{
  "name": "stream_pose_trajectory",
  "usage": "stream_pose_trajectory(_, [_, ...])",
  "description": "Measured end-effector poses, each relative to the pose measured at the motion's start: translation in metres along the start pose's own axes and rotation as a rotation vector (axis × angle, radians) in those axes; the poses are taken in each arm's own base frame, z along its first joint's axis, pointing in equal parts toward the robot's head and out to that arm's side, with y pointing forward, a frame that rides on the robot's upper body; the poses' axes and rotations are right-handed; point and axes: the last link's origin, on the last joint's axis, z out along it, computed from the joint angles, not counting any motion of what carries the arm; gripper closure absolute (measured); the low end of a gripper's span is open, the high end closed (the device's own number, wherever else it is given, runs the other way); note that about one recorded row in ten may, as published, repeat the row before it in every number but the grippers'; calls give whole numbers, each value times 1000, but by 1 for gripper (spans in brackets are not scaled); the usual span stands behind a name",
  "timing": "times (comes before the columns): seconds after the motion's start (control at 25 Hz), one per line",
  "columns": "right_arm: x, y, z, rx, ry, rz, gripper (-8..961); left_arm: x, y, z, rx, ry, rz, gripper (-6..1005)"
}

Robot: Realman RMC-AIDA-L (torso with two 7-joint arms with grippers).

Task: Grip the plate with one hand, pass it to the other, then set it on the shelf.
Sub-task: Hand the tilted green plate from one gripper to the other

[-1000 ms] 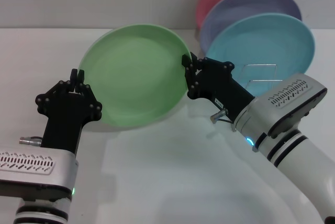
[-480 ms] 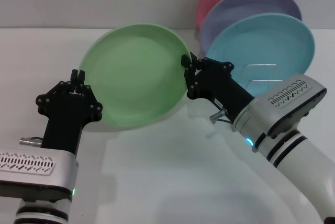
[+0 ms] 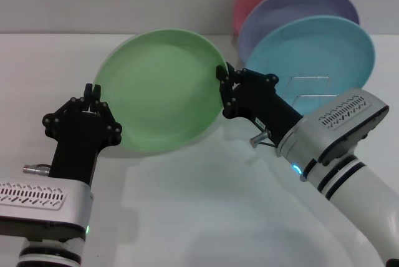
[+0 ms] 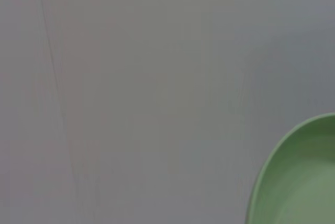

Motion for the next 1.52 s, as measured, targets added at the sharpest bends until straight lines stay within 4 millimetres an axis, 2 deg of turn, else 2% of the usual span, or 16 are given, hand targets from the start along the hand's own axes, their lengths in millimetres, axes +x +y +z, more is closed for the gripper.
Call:
stream_pose_trajectory(1.08, [-1,-1,0,2,-6,-6,921,3,4,0,-32,23,-22,929])
stream_pose_trajectory(1.36, [-1,-2,0,5,-7,-8,921,5,3,-1,-39,44,-37,720])
stream_pose_trajectory(1.48, [-1,-3,0,7,-6,-11,921,15,-2,-5,-10,103,-68,637])
stream_pose_trajectory(1.52, [-1,-3,0,8,-5,-13,921,17,-5,-6,6,123,-79,637])
